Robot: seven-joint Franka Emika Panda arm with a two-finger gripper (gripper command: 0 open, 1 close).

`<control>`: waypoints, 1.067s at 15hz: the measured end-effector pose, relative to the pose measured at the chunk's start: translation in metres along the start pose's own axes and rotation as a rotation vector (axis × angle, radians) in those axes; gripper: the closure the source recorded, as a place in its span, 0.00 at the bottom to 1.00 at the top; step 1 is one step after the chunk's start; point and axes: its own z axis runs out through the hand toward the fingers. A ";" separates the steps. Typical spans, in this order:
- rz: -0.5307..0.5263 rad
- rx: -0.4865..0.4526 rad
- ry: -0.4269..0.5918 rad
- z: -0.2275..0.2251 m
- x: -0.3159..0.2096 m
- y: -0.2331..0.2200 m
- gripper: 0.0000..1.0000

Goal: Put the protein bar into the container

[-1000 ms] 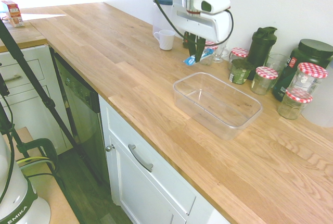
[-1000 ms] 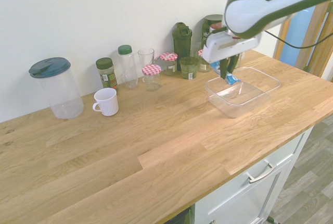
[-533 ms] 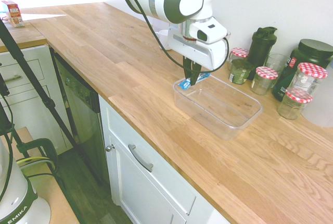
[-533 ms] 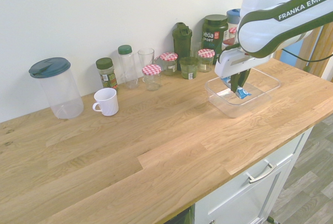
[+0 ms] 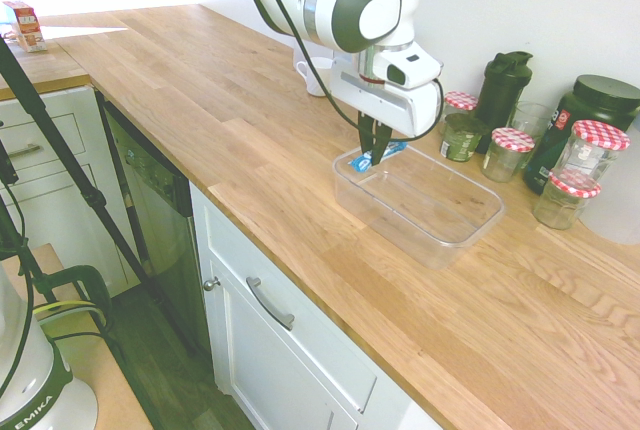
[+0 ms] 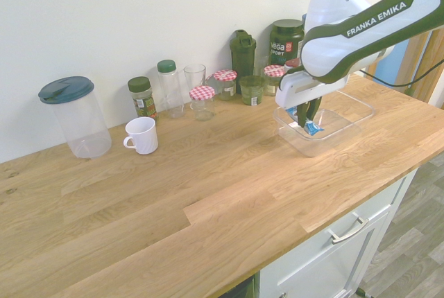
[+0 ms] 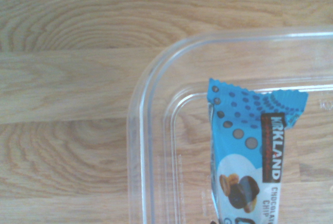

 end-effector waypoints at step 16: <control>0.017 -0.047 -0.045 0.041 0.025 -0.022 0.00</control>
